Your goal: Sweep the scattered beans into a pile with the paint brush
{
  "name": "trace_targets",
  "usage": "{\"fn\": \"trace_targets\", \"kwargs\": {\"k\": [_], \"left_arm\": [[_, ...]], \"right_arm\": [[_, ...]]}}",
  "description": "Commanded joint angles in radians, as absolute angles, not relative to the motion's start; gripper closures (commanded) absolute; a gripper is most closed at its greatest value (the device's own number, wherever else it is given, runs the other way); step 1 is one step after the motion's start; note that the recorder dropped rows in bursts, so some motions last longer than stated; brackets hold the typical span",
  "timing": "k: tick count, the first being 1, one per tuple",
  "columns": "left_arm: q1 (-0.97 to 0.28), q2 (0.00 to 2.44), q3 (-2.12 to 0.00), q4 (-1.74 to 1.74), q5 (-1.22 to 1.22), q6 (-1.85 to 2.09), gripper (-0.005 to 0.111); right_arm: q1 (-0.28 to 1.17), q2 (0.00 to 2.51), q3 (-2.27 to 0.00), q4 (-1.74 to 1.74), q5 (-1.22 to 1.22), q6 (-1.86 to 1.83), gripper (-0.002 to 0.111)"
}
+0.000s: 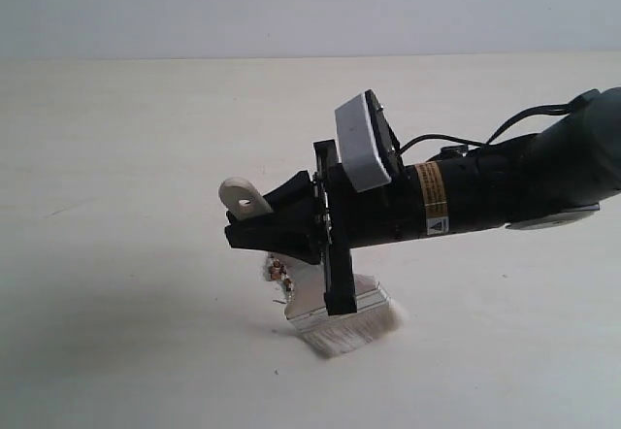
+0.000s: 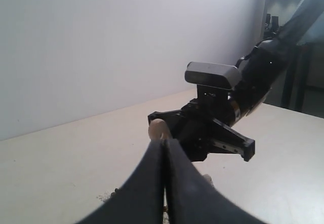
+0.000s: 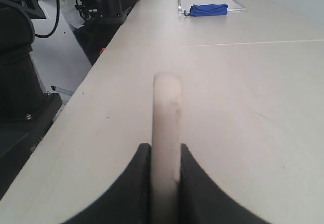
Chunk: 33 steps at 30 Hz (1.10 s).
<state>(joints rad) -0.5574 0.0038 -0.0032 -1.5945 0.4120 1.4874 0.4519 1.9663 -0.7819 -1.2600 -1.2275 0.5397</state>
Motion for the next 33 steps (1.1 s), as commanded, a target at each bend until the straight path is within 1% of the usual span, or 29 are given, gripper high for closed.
{"fn": "trace_targets", "kwargs": {"k": [1, 11, 15, 21, 28, 32, 33], "left_arm": [[-0.558, 0.000, 0.000, -1.596, 0.413, 1.488, 0.107], [-0.558, 0.000, 0.000, -1.596, 0.413, 1.488, 0.107], [-0.558, 0.000, 0.000, -1.596, 0.413, 1.488, 0.107], [-0.558, 0.000, 0.000, -1.596, 0.413, 1.488, 0.107], [-0.558, 0.000, 0.000, -1.596, 0.413, 1.488, 0.107], [-0.558, 0.000, 0.000, -1.596, 0.413, 1.488, 0.107], [-0.558, 0.000, 0.000, -1.596, 0.413, 1.488, 0.107]], "right_arm": [[0.454, 2.000, -0.844, -1.255, -1.221, 0.551, 0.108], [0.454, 2.002, -0.945, -1.231, -1.221, 0.583, 0.108], [0.454, 1.940, -0.945, -1.231, -1.221, 0.658, 0.108], [0.454, 1.853, -0.945, -1.377, -1.221, 0.807, 0.108], [0.454, 1.848, -0.945, -1.608, -1.221, 0.926, 0.108], [0.454, 1.848, -0.945, -1.624, -1.221, 0.929, 0.108], [0.454, 1.848, -0.945, -1.624, -1.189, 0.929, 0.108]]}}
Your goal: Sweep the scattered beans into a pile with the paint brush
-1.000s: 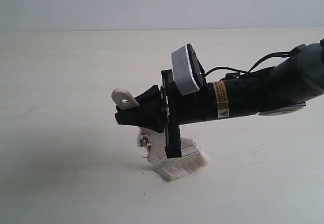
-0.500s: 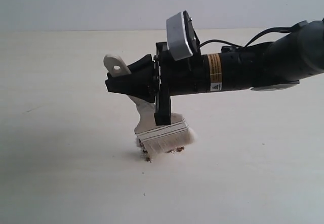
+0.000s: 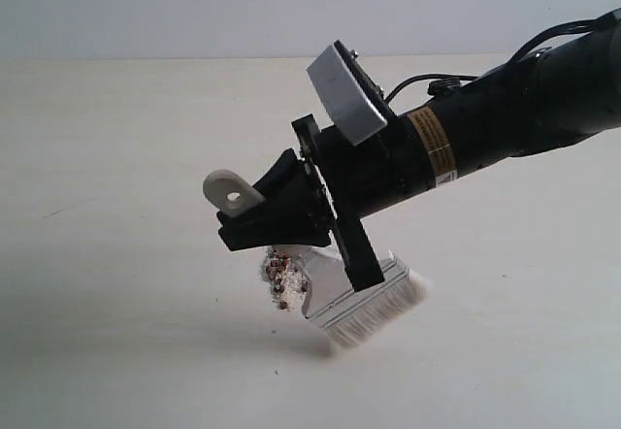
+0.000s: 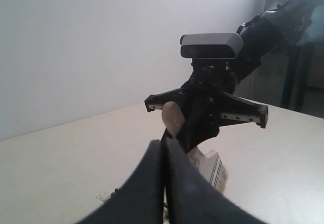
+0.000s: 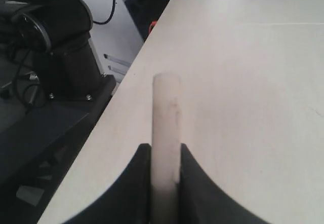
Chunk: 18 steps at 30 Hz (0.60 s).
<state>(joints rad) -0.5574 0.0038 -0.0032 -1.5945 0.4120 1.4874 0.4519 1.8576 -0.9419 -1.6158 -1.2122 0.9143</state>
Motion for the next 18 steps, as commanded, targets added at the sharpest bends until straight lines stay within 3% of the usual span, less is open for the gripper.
{"fn": "trace_targets", "kwargs": {"k": [1, 18], "left_arm": [[-0.558, 0.000, 0.000, -1.596, 0.413, 1.488, 0.107], [-0.558, 0.000, 0.000, -1.596, 0.413, 1.488, 0.107]], "right_arm": [[0.454, 1.848, -0.945, -1.624, -1.148, 0.929, 0.108], [0.454, 1.874, -0.945, -1.530, -0.972, 0.813, 0.108]]}}
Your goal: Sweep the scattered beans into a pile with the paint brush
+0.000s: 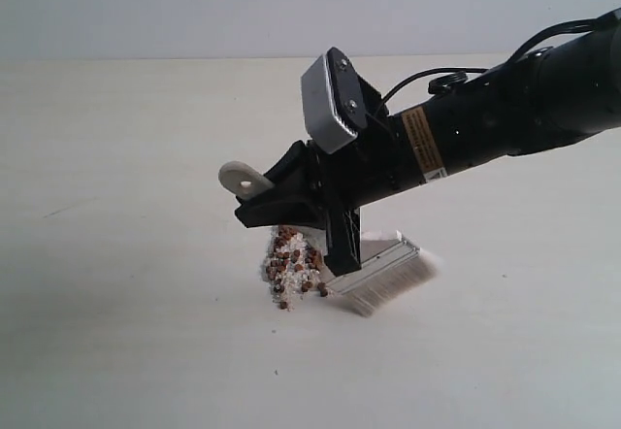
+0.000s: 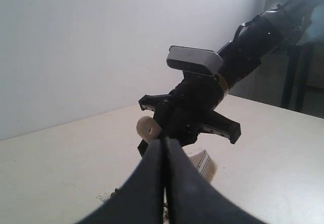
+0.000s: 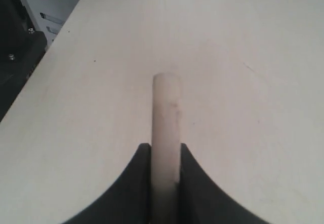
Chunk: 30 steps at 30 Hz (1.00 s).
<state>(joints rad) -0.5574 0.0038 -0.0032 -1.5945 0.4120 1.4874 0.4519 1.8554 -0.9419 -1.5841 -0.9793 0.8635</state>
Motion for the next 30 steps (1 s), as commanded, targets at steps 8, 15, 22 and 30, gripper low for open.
{"fn": "trace_targets", "kwargs": {"k": [8, 15, 22, 30], "left_arm": [[-0.558, 0.000, 0.000, -1.596, 0.413, 1.488, 0.107], [-0.558, 0.000, 0.000, -1.596, 0.413, 1.488, 0.107], [-0.558, 0.000, 0.000, -1.596, 0.413, 1.488, 0.107], [-0.558, 0.000, 0.000, -1.596, 0.413, 1.488, 0.107]], "right_arm": [[0.454, 1.933, -0.947, -1.387, -0.972, 0.675, 0.108], [0.454, 1.933, -0.990, -1.364, -1.015, 0.660, 0.108], [0.454, 1.913, -1.017, -1.371, -1.058, 0.740, 0.108], [0.454, 1.767, -1.017, -1.395, -0.856, 0.885, 0.108]]}}
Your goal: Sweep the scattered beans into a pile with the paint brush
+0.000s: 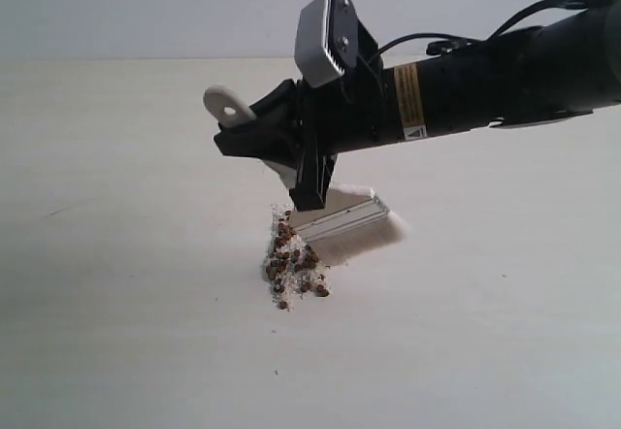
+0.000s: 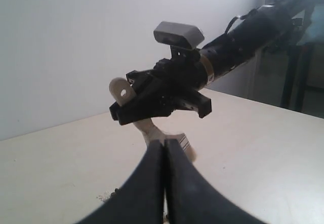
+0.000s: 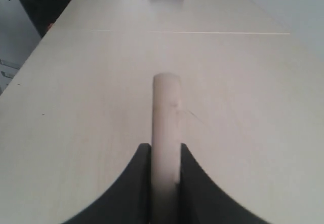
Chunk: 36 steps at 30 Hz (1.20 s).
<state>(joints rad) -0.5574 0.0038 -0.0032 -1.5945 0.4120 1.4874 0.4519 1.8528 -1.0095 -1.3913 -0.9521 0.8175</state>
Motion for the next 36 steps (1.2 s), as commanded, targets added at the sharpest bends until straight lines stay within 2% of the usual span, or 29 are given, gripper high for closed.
{"fn": "trace_targets", "kwargs": {"k": [1, 6, 11, 14, 17, 21, 25, 31, 36], "left_arm": [[-0.558, 0.000, 0.000, -1.596, 0.413, 1.488, 0.107], [-0.558, 0.000, 0.000, -1.596, 0.413, 1.488, 0.107], [-0.558, 0.000, 0.000, -1.596, 0.413, 1.488, 0.107], [-0.558, 0.000, 0.000, -1.596, 0.413, 1.488, 0.107], [-0.558, 0.000, 0.000, -1.596, 0.413, 1.488, 0.107], [-0.558, 0.000, 0.000, -1.596, 0.413, 1.488, 0.107], [-0.558, 0.000, 0.000, -1.596, 0.413, 1.488, 0.107], [-0.558, 0.000, 0.000, -1.596, 0.413, 1.488, 0.107], [-0.558, 0.000, 0.000, -1.596, 0.413, 1.488, 0.107]], "right_arm": [[0.454, 1.741, -1.017, -1.395, -0.808, 0.909, 0.108], [0.482, 1.652, -1.006, -1.393, -0.511, 1.013, 0.108], [0.631, 1.627, -0.991, -1.258, 0.028, 0.990, 0.108], [0.710, 1.640, -0.991, -1.264, 0.182, 1.041, 0.108], [0.779, 1.653, -0.991, -1.423, 0.333, 1.298, 0.108], [0.889, 1.662, -0.977, -1.703, 0.654, 1.758, 0.108], [1.001, 1.682, -0.961, -1.744, 0.919, 1.936, 0.108], [1.085, 1.799, -0.953, -1.744, 1.212, 1.991, 0.108], [1.105, 1.940, -0.957, -1.744, 1.221, 2.129, 0.108]]}}
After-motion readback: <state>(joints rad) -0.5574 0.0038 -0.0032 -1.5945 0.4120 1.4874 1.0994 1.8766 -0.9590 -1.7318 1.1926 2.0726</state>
